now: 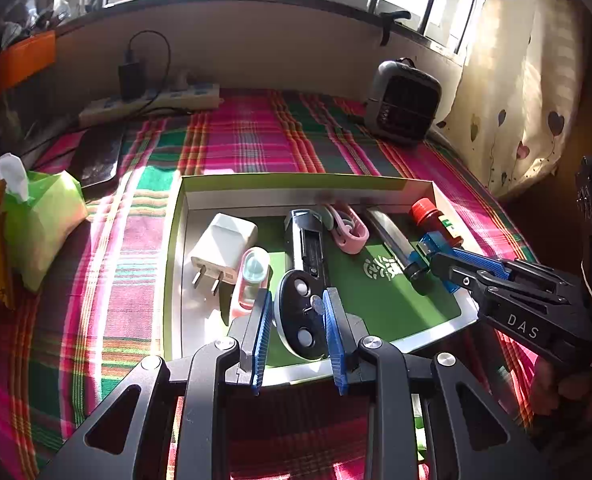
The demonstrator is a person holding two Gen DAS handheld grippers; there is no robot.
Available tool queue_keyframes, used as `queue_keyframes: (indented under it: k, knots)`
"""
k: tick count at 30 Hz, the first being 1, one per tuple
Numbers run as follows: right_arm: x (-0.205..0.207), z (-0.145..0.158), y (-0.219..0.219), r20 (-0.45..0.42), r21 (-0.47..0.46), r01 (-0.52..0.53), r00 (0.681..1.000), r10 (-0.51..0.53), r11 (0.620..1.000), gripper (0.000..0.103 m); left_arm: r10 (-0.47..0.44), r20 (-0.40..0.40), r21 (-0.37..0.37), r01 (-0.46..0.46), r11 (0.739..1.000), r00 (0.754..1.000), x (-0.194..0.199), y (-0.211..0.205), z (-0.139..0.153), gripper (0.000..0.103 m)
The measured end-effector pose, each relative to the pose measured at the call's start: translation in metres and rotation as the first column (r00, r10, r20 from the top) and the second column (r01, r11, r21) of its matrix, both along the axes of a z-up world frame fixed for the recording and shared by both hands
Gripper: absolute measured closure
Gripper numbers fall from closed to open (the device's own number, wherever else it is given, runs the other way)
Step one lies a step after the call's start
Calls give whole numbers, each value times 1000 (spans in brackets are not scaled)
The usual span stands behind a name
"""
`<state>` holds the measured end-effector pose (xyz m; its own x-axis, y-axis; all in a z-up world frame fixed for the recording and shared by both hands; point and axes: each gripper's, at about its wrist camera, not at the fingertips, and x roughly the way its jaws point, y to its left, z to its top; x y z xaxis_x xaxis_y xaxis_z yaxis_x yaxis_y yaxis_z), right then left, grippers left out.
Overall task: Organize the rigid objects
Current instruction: 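Carry black gadget into box with left tool while right tool lowers blue case inside, then open left tool to release black gadget while right tool releases blue case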
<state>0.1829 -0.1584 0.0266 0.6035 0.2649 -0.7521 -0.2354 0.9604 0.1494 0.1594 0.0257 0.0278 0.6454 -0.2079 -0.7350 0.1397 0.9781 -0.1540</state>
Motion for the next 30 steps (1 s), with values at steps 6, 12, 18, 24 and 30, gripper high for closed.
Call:
queue_keyframes:
  k: [6,12,18,24,30]
  knots:
    - [0,-3,2,0,-16,0,1000,0,1000,80,4,2,7,-4,1000,1000,1,-1,0,78]
    - [0,-3,3,10,-25,2,1000,-2,1000,80,4,5,11,-4,1000,1000,2,-1,0,78]
    - [0,-3,4,11,-26,3,1000,-3,1000,80,4,5,10,-4,1000,1000,1,-1,0,78]
    - [0,-3,3,11,-21,5,1000,-5,1000,80,5,3,10,-5,1000,1000,1,-1,0,78]
    - [0,-3,3,11,-17,6,1000,-6,1000,80,5,4,12,-5,1000,1000,1,-1,0,78]
